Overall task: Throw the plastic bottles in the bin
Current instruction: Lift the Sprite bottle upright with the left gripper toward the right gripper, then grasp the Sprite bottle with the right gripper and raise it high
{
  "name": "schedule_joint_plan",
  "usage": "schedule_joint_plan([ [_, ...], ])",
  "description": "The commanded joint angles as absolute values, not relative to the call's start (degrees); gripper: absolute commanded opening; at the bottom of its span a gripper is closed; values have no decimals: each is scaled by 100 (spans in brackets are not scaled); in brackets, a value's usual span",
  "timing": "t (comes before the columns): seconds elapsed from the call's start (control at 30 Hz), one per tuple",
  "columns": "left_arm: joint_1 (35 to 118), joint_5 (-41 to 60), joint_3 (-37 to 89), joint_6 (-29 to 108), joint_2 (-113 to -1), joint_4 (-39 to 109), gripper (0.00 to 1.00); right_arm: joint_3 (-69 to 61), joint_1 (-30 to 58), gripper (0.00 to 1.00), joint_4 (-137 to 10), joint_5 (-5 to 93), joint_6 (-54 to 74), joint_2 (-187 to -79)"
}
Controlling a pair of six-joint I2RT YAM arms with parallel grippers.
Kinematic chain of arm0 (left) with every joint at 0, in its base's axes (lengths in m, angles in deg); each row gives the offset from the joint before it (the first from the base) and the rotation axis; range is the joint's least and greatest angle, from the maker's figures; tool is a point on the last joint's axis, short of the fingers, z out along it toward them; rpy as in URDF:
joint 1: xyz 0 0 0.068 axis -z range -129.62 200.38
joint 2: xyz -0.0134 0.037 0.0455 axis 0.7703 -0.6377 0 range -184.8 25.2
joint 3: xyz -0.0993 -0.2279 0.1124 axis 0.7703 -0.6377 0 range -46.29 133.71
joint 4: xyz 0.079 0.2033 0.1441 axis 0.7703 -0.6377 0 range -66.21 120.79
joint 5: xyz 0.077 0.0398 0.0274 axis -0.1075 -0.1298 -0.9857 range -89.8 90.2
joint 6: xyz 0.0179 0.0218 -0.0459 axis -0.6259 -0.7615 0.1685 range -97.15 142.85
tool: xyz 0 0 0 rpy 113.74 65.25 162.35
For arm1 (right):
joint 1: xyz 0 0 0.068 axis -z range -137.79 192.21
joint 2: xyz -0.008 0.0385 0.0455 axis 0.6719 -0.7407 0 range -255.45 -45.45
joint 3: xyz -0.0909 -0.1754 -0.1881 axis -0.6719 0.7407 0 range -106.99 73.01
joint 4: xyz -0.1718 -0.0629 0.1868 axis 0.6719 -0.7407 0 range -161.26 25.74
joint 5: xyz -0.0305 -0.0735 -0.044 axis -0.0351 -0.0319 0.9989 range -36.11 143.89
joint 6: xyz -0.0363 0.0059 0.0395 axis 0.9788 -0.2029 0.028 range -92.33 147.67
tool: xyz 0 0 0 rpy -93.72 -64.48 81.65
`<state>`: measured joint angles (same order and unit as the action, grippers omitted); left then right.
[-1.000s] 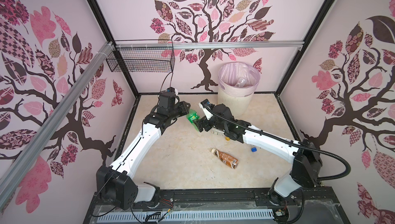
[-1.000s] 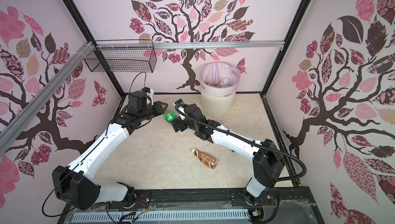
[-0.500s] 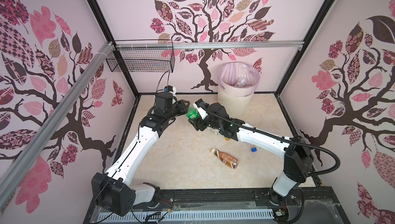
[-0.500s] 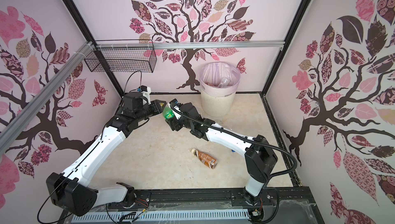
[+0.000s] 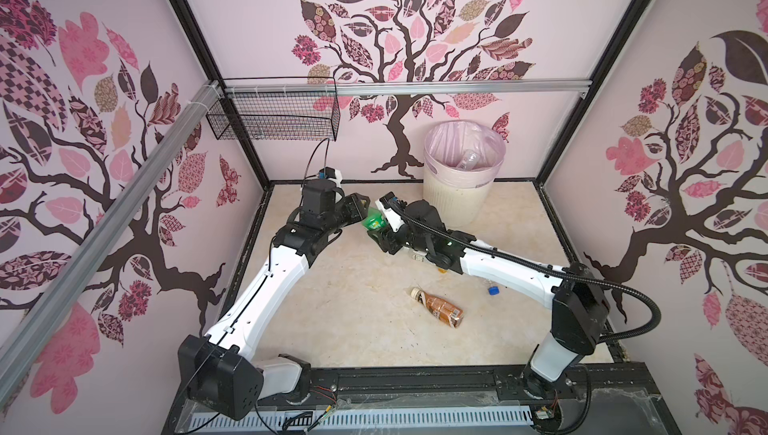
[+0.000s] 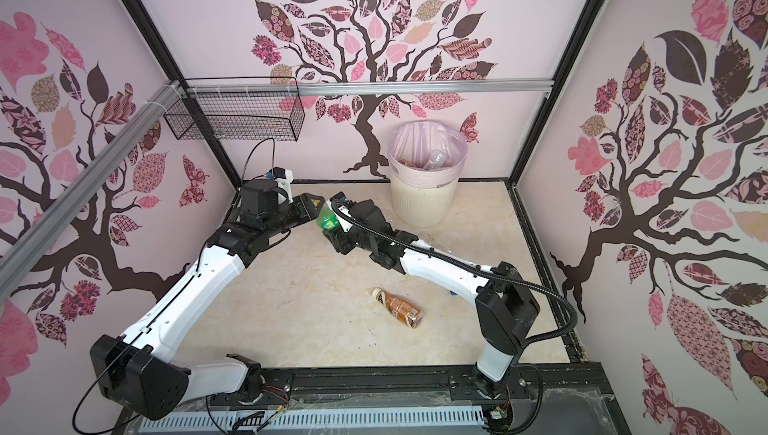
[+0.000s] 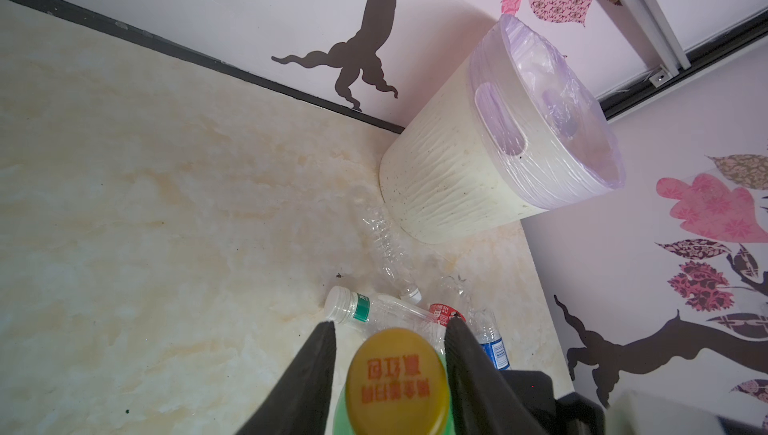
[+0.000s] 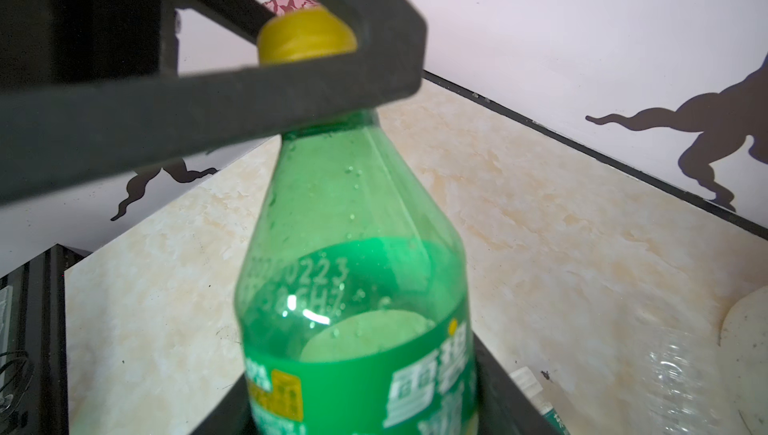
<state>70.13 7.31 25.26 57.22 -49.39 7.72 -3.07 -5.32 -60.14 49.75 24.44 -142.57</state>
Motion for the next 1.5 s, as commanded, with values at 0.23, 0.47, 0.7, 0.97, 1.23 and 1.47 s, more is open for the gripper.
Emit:
schedule_joint_plan([
  [0.23, 6463, 827, 2660, 5906, -4827, 480, 76, -126, -347, 52, -5837, 5073, 2303, -14135],
  [0.47, 6384, 961, 2753, 5844, -4694, 468, 98, -247, 94, 51, -5957, 5091, 2245, -13990],
  [0.7, 6735, 1156, 2968, 5487, -4643, 768, 98, -1170, 630, 51, -6456, 5420, 2702, -13723],
  [0.97, 7593, 931, 3607, 4758, -4781, 1108, 98, -2908, 1313, 51, -6804, 5992, 3106, -13463],
  [1.23, 8306, 807, 4260, 4096, -5107, 1181, 98, -4217, 1334, 51, -6358, 6702, 3953, -13264],
  [1.47, 8545, 658, 4249, 3945, -5223, 1223, 98, -4766, 1480, 53, -6395, 6890, 4325, -13728],
])
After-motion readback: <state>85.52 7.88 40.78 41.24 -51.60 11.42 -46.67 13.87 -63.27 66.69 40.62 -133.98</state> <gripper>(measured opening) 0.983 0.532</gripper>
